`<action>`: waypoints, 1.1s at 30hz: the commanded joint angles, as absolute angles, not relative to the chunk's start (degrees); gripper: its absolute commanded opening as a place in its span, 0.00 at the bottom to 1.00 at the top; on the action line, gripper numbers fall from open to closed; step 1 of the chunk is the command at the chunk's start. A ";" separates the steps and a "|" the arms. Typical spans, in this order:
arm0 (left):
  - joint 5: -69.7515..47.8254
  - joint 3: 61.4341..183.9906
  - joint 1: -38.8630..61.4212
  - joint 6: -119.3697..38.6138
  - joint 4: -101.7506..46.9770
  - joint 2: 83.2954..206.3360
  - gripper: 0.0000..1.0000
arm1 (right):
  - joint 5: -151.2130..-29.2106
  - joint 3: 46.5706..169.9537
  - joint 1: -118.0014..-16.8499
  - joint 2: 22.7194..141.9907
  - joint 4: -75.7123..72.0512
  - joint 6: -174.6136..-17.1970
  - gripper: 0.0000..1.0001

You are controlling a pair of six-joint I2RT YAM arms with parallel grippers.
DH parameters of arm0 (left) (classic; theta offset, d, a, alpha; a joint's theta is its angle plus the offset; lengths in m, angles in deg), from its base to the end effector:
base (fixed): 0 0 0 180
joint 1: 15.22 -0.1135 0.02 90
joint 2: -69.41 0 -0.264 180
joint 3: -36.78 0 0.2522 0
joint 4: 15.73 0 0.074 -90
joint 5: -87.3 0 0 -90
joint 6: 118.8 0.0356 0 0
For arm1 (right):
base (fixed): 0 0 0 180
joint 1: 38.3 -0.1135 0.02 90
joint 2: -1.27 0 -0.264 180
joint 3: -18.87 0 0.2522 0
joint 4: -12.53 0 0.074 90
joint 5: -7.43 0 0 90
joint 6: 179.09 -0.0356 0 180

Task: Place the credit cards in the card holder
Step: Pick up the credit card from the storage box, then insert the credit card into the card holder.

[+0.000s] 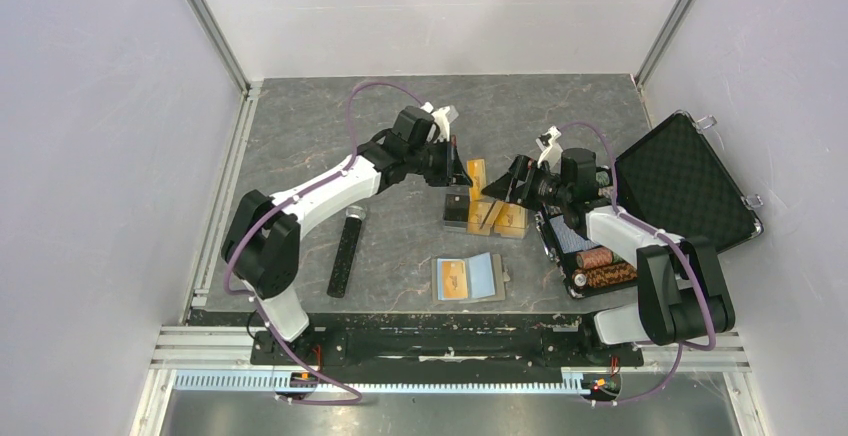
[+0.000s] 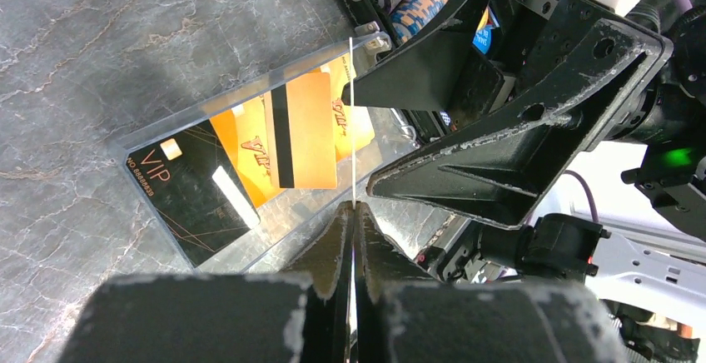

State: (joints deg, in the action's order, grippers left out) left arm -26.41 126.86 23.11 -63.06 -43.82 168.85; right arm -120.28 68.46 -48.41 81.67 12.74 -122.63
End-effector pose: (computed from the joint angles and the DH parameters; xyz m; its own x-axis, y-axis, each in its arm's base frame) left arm 0.3024 -0.2573 0.2681 -0.8549 0.0188 -0.5185 0.4078 0.6423 -0.6490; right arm 0.2723 0.0707 0.1926 -0.7808 0.3048 -0.5454 -0.2709 0.6215 0.7351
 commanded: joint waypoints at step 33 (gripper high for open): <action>-21.82 86.11 34.61 -88.77 -26.15 141.15 0.02 | -99.39 55.76 -70.62 56.40 -10.29 -121.50 0.15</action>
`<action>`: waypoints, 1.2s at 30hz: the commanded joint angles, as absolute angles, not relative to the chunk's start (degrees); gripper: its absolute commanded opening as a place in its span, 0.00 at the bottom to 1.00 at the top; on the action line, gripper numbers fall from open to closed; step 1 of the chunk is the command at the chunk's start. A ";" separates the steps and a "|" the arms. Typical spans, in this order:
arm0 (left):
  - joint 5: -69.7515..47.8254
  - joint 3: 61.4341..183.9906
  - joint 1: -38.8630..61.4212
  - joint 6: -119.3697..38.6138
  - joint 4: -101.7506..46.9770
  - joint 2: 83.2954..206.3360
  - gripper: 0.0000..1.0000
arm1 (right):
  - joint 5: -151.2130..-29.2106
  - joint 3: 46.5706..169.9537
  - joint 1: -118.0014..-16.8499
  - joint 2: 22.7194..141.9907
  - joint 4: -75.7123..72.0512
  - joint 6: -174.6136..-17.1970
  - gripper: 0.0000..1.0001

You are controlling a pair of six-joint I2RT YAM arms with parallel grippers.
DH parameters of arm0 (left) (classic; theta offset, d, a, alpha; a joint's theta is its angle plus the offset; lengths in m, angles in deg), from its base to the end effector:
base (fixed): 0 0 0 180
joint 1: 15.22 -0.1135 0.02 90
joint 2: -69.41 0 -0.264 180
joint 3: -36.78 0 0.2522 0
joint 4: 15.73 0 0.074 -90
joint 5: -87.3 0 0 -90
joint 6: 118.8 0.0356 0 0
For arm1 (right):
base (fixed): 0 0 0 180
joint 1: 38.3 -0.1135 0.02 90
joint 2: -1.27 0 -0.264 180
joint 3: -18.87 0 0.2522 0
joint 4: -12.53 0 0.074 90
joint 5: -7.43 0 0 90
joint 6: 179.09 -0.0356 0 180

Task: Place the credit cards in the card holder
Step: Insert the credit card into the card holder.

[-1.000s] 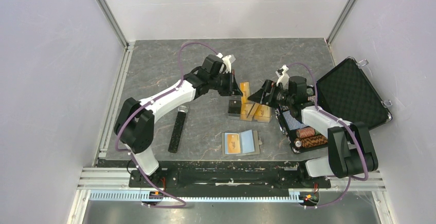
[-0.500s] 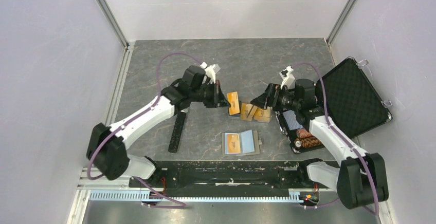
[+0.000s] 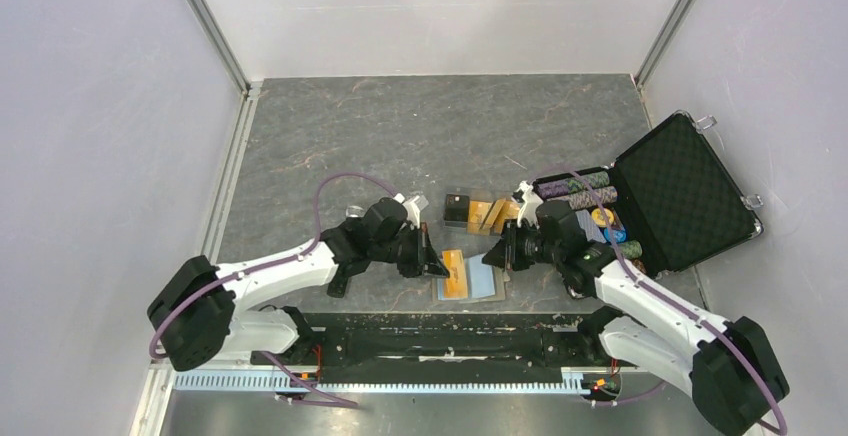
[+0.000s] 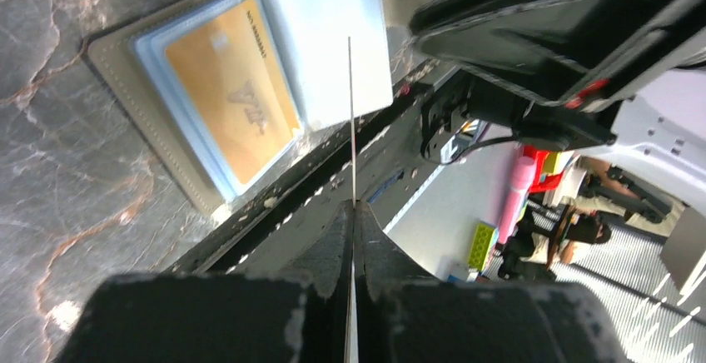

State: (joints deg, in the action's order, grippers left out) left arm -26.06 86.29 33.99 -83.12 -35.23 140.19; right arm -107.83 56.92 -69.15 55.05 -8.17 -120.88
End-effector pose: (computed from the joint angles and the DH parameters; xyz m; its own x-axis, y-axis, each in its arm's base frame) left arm 0.1519 -0.1977 0.2016 -0.9728 -0.0141 -0.2314 0.1733 0.6188 -0.7662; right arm 0.1572 0.1116 0.1950 -0.8329 0.0574 -0.5504 -0.3762 0.6707 0.6393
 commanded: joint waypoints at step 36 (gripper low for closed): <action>-25.12 86.47 35.93 -87.95 -20.88 154.28 0.02 | -91.34 56.01 -73.98 64.12 -15.59 -120.99 0.08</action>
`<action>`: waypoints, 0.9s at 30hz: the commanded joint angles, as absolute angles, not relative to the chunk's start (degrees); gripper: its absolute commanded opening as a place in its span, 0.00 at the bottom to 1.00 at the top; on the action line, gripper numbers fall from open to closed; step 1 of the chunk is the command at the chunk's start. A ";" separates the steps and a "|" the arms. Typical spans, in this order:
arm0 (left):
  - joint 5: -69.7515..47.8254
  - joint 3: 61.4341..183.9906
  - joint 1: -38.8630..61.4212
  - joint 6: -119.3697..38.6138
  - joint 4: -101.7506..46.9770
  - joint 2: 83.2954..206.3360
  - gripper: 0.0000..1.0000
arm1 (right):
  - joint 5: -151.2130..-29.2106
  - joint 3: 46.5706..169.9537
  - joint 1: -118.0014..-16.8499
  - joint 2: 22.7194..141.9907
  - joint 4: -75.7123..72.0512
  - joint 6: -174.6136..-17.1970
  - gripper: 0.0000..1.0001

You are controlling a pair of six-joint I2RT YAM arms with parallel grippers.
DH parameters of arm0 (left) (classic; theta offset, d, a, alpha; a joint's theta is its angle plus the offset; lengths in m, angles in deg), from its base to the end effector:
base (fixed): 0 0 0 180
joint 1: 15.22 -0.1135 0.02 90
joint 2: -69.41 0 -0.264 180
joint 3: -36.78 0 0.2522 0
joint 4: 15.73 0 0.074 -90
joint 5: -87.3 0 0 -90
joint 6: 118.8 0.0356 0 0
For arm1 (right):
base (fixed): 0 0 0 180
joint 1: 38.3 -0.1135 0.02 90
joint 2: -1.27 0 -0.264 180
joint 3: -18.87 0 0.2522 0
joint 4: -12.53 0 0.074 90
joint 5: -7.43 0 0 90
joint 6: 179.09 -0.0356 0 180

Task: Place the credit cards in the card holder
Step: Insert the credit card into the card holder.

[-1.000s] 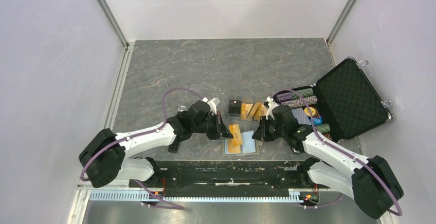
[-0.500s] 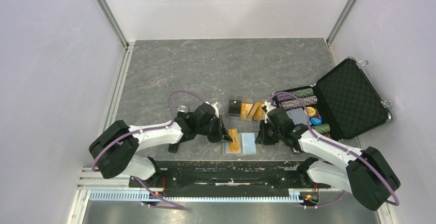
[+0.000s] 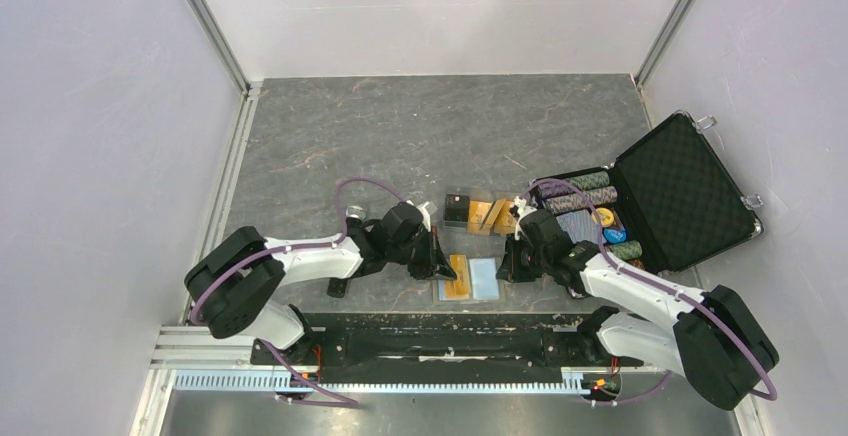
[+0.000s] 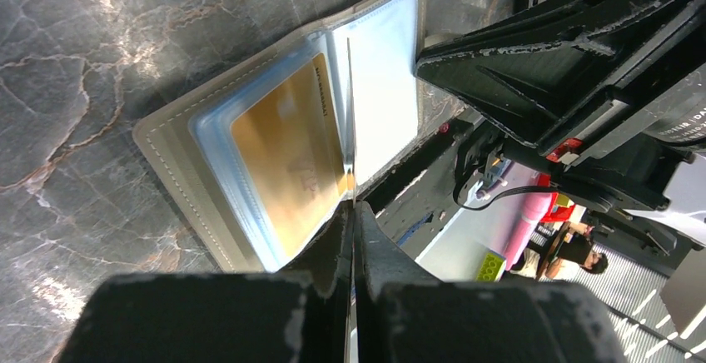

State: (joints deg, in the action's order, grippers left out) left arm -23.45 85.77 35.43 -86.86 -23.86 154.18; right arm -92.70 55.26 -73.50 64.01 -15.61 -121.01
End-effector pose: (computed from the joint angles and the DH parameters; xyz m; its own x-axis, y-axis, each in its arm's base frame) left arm 0.1664 -0.2228 0.1545 -0.9836 -0.0519 -0.1726 0.0950 0.6644 -0.7413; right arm 0.1504 0.1137 0.1475 -0.9088 -0.0041 -0.4173 -0.2008 0.8809 0.4286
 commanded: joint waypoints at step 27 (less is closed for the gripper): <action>-24.96 89.23 35.88 -86.05 -25.85 154.18 0.02 | -91.53 55.93 -73.98 64.50 -15.54 -120.74 0.07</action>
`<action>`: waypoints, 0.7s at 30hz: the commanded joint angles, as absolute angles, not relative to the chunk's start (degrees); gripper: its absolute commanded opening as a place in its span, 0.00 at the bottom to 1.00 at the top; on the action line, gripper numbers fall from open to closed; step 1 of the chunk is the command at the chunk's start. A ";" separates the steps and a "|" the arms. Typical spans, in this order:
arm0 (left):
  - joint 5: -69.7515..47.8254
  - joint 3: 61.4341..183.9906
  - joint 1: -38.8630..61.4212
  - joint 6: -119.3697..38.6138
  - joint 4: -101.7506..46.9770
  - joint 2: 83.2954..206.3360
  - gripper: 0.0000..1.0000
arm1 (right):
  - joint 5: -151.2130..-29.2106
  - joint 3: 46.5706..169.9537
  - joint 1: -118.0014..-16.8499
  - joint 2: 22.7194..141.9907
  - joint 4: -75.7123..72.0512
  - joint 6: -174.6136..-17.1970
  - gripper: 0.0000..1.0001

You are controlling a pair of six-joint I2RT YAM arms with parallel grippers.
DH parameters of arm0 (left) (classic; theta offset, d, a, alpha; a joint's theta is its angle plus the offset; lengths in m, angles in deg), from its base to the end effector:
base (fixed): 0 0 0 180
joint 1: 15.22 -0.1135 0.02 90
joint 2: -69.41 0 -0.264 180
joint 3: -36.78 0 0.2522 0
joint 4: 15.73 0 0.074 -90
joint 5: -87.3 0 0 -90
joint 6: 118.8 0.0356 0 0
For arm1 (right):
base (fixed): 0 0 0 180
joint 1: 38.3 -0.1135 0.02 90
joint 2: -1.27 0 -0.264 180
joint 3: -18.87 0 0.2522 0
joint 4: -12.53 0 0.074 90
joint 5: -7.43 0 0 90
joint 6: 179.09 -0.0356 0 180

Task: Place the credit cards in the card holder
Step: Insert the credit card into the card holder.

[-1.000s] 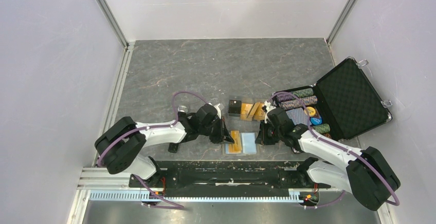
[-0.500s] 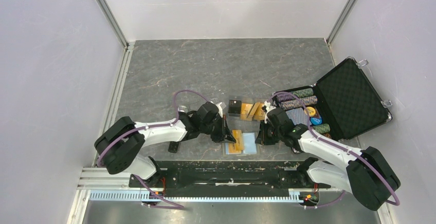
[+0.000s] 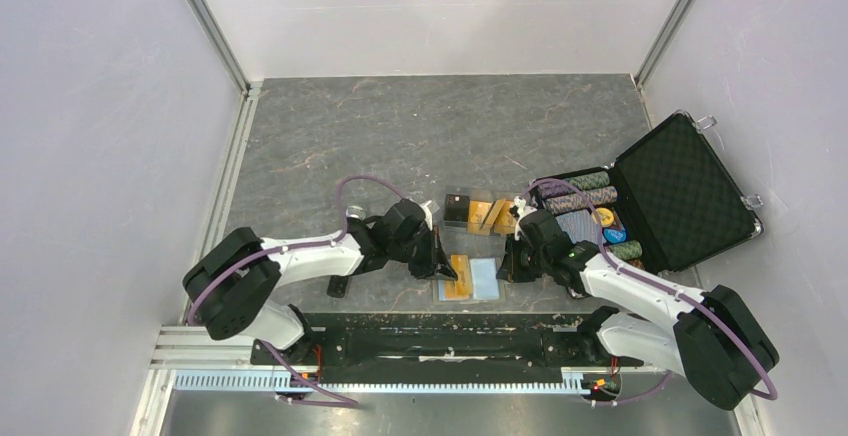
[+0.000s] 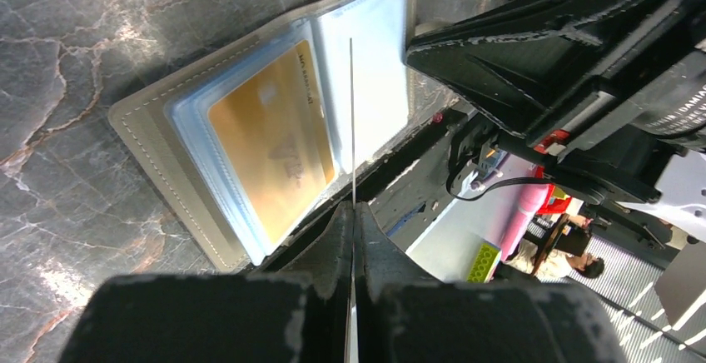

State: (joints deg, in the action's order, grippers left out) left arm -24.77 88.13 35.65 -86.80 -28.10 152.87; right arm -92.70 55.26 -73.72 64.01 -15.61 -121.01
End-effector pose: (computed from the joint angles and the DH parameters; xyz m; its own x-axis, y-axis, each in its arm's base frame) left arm 0.1663 -0.2256 0.1668 -0.9874 -0.0316 -0.1548 0.0956 0.6606 -0.7446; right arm 0.1499 0.1143 0.1475 -0.9087 -0.0076 -0.4173 -0.2042 0.8801 0.4286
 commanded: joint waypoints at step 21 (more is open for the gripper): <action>-25.83 89.12 36.27 -88.86 -22.99 160.23 0.02 | -91.46 56.01 -73.98 65.24 -15.45 -120.56 0.07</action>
State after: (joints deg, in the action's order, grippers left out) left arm -25.51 88.13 35.65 -86.88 -24.63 158.90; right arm -92.72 55.28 -73.70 64.36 -15.52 -120.99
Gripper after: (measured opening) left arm 0.023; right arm 0.069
